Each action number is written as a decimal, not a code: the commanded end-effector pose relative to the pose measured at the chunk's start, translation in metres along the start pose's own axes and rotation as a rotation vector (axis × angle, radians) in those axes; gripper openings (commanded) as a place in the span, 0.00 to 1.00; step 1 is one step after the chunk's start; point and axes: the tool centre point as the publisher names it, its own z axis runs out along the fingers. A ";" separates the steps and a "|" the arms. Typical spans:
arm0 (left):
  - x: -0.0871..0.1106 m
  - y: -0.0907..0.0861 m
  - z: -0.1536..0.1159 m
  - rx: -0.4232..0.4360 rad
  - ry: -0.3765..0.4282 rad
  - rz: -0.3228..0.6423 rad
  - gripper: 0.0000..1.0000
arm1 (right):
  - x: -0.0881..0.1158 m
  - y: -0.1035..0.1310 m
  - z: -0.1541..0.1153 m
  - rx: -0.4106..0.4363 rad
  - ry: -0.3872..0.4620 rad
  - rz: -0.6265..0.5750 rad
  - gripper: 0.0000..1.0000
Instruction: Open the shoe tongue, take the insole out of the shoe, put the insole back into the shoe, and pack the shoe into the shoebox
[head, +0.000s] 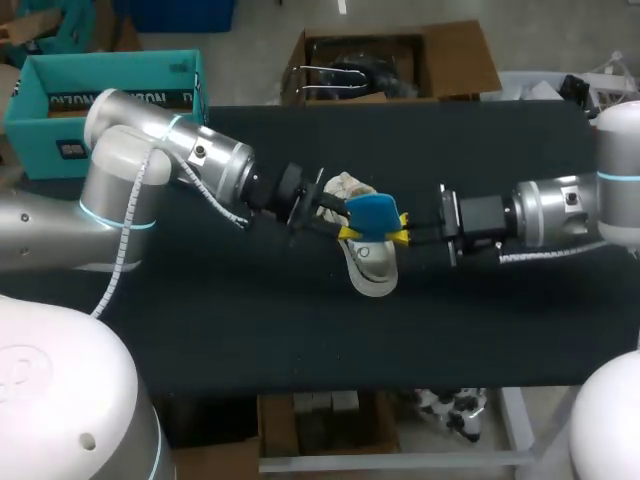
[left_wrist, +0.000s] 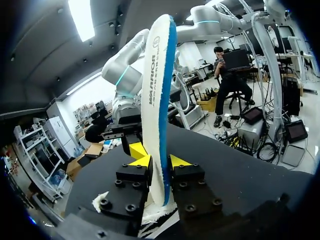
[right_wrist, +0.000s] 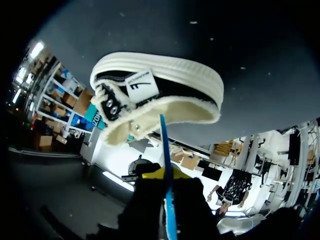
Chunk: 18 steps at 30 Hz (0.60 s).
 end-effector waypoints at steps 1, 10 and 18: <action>0.003 0.002 -0.001 -0.002 -0.075 0.000 0.21 | -0.002 0.000 -0.002 0.001 0.007 -0.002 0.00; 0.002 0.006 0.001 -0.046 -0.046 0.021 0.00 | 0.002 0.001 0.000 0.001 -0.003 -0.016 0.04; -0.005 0.009 -0.002 -0.089 0.030 0.071 0.00 | -0.006 -0.011 -0.003 -0.062 0.006 -0.048 0.47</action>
